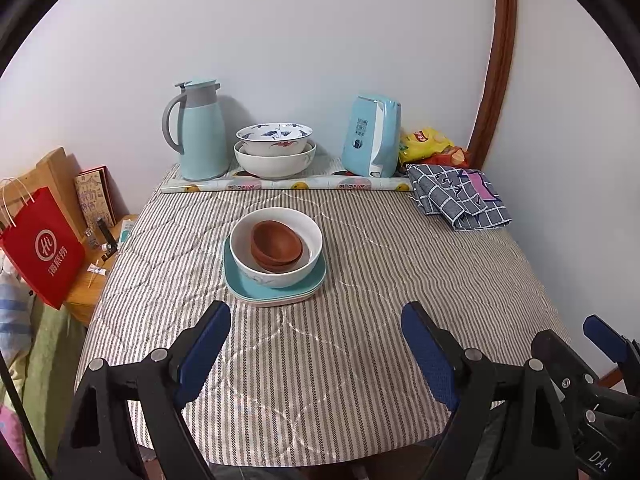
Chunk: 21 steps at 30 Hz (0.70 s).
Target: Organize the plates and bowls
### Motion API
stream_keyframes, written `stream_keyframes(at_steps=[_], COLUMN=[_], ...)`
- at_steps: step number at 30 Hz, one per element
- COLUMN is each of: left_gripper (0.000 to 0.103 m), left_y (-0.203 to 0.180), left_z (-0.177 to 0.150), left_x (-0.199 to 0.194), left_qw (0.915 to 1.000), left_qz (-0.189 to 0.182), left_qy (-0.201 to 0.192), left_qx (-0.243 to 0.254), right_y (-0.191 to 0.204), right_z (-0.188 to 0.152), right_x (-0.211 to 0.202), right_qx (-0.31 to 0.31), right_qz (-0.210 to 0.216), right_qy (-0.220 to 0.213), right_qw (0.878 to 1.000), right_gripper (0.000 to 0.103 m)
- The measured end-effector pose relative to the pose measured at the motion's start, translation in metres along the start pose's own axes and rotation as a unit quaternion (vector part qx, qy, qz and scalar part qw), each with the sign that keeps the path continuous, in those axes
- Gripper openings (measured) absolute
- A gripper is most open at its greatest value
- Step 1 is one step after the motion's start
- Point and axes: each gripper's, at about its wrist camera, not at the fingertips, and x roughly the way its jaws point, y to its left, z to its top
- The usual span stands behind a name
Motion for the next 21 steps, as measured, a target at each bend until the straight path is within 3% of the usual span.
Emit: stream_keyframes(at_steps=[21], left_gripper=[0.087], left_y=[0.0003], left_z=[0.0011], left_x=[0.0027], left_qw=[1.0], left_qz=[0.001], left_qy=[-0.001], left_qx=[0.002], right_y=[0.0018], right_z=[0.0004], right_x=[-0.0007], right_qx=[-0.002], right_qz=[0.003], right_qy=[-0.003], right_qw=[1.0], right_gripper=[0.094])
